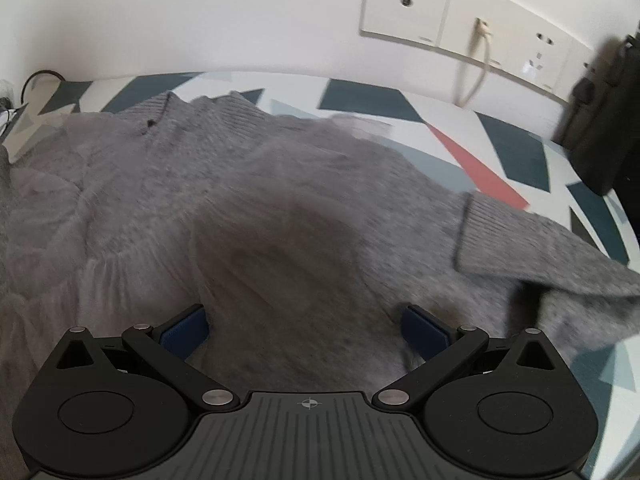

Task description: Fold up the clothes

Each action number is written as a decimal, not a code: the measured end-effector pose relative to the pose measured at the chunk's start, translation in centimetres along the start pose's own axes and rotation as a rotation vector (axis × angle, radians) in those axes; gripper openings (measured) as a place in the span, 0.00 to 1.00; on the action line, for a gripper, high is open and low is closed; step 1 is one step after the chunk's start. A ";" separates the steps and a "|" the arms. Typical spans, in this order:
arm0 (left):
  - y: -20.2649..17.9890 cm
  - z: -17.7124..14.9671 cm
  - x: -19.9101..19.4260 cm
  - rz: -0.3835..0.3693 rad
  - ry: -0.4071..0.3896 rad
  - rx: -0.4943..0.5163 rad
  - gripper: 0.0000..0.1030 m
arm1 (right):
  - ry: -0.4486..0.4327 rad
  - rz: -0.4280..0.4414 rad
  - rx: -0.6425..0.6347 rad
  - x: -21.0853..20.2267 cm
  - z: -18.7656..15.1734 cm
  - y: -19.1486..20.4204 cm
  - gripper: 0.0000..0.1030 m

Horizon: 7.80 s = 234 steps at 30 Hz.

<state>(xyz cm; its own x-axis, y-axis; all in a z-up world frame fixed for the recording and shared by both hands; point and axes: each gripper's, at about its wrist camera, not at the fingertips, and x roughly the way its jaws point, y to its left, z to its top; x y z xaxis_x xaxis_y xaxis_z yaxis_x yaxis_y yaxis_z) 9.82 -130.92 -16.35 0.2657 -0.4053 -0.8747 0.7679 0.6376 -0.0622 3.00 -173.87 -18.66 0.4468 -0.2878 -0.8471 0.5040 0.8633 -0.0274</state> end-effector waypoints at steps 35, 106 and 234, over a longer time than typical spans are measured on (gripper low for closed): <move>3.7 6.4 2.6 0.012 -0.081 -0.136 1.00 | -0.146 -0.020 0.105 -0.4 2.6 -1.7 0.99; 1.0 14.9 3.4 0.145 -0.300 -0.154 0.99 | -0.168 -0.133 0.245 2.2 1.0 -3.0 0.99; 3.2 3.6 1.8 0.138 -0.022 -0.176 1.00 | -0.056 -0.042 0.144 -2.6 -4.5 1.0 0.99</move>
<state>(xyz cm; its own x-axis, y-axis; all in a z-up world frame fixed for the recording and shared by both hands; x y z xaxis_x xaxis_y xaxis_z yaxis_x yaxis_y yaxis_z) 14.85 -131.93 -16.42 0.3749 -0.3193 -0.8704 0.6102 0.7917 -0.0276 -0.94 -170.42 -18.88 0.4613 -0.3486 -0.8159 0.6219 0.7829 0.0171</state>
